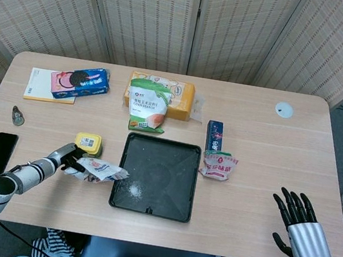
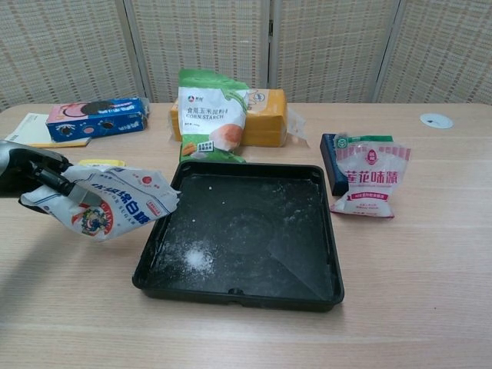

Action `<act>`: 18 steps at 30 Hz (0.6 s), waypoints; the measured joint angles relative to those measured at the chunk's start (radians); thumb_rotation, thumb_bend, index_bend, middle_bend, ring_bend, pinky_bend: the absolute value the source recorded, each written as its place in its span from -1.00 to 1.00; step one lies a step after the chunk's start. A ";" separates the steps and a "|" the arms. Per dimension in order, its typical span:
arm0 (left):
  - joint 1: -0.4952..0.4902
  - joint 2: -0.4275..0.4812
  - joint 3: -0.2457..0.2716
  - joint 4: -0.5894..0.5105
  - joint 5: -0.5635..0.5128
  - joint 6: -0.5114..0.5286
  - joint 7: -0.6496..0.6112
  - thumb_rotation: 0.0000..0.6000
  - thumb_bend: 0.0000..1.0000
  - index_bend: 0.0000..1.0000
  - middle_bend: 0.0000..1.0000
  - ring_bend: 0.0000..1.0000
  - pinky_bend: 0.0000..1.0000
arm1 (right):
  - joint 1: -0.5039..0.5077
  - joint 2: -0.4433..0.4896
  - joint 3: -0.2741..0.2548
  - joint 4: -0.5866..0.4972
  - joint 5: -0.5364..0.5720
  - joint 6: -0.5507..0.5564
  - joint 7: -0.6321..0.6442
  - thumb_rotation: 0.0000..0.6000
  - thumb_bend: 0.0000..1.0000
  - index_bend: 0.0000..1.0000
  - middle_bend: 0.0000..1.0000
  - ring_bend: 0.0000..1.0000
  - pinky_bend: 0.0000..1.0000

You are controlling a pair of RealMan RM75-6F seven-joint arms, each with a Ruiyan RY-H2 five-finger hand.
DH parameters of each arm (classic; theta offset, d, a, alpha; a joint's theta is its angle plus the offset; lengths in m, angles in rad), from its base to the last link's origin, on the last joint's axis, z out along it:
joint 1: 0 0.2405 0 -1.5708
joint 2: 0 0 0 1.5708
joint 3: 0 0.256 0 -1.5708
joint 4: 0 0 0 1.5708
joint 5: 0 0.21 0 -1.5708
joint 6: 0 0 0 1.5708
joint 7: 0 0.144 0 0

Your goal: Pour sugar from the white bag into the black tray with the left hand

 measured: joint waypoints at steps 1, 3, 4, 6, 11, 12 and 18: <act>-0.003 -0.006 0.004 0.012 0.014 -0.006 -0.016 1.00 -0.56 0.96 1.00 1.00 1.00 | 0.000 0.000 0.000 0.000 0.001 0.000 0.000 1.00 -0.45 -1.00 -1.00 -1.00 -1.00; -0.006 -0.016 0.011 0.036 0.047 -0.018 -0.051 1.00 -0.56 0.95 1.00 1.00 1.00 | 0.001 0.000 0.000 -0.001 0.002 -0.002 0.000 1.00 -0.45 -1.00 -1.00 -1.00 -1.00; -0.007 -0.019 0.012 0.040 0.057 -0.021 -0.060 1.00 -0.56 0.92 1.00 1.00 1.00 | 0.001 0.000 0.000 -0.001 0.003 -0.002 0.000 1.00 -0.45 -1.00 -1.00 -1.00 -1.00; -0.005 -0.023 0.011 0.049 0.099 -0.033 -0.090 1.00 -0.57 0.73 0.93 1.00 1.00 | 0.002 -0.001 0.001 0.000 0.005 -0.004 0.000 1.00 -0.45 -1.00 -1.00 -1.00 -1.00; 0.023 -0.021 -0.015 0.052 0.210 -0.071 -0.152 1.00 -0.58 0.18 0.43 0.99 1.00 | 0.004 -0.003 0.000 -0.001 0.005 -0.008 -0.003 1.00 -0.45 -1.00 -1.00 -1.00 -1.00; 0.030 -0.019 -0.022 0.052 0.232 -0.078 -0.163 1.00 -0.58 0.00 0.27 0.96 1.00 | 0.004 -0.003 0.000 -0.002 0.005 -0.007 -0.003 1.00 -0.45 -1.00 -1.00 -1.00 -1.00; 0.081 -0.007 -0.072 0.053 0.366 -0.144 -0.232 1.00 -0.58 -0.69 -0.33 0.79 1.00 | 0.002 -0.002 -0.003 -0.002 -0.001 -0.002 -0.003 1.00 -0.45 -1.00 -1.00 -1.00 -1.00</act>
